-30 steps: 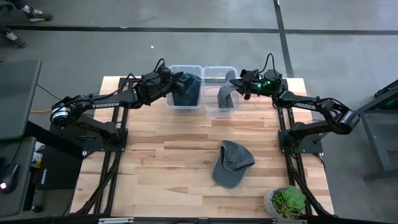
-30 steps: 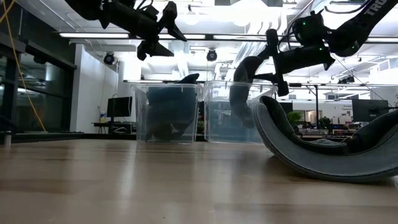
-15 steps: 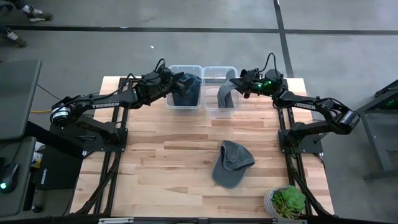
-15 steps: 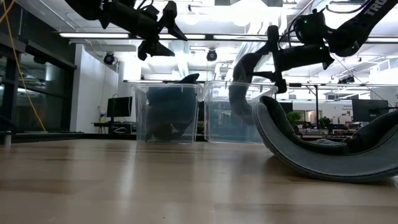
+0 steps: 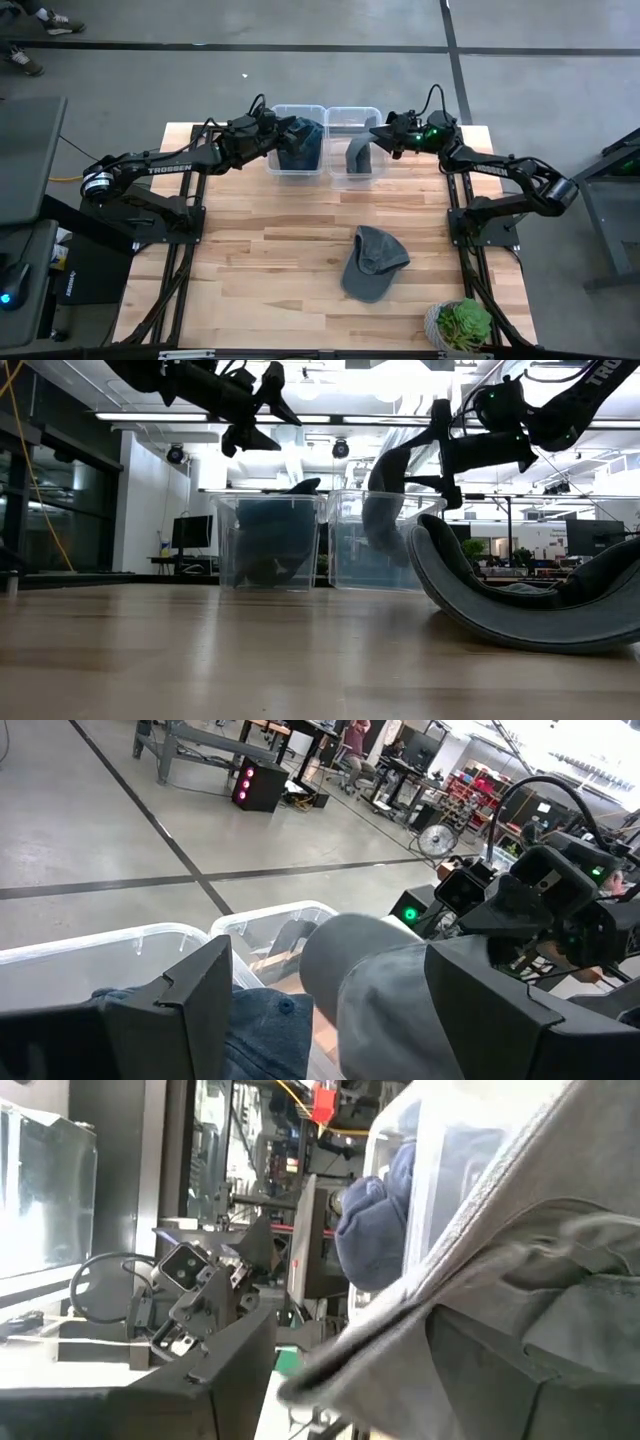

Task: Pick & Place hat
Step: Put the left gray cap into the right transparent bin, then put the gray cap into the right transparent bin

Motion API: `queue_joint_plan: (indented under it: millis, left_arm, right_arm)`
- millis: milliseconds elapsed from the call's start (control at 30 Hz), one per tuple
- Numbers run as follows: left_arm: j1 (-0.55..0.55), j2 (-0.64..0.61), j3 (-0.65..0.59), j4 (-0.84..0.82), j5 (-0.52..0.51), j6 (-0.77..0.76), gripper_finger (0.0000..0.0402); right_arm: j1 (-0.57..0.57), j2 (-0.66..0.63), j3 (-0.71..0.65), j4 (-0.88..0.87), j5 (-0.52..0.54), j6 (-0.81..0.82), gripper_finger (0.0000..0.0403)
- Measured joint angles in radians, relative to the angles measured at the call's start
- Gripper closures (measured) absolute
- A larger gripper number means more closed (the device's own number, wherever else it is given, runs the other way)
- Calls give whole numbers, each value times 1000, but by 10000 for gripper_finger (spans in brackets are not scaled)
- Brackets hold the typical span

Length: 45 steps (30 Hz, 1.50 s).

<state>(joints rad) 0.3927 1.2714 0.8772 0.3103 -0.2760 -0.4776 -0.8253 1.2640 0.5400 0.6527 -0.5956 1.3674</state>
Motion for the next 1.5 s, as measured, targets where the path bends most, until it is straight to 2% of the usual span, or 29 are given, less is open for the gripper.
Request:
queue_joint_plan:
  millis: [133,567,800,1267,1500]
  left_arm:
    - [0,0,0,0,0,0,126]
    - [0,0,0,0,9,0,126]
    - [0,0,0,0,18,-2,126]
    - [0,0,0,-58,102,-81,126]
    - [0,0,0,-79,192,-146,126]
  right_arm:
    - [-39,0,0,-5,-73,1,151]
    - [-134,-3,8,3,-201,-47,151]
    - [-137,-3,115,-31,-262,-207,151]
    - [-137,-46,475,-448,-497,-685,151]
    - [-126,-140,534,-580,-566,-848,151]
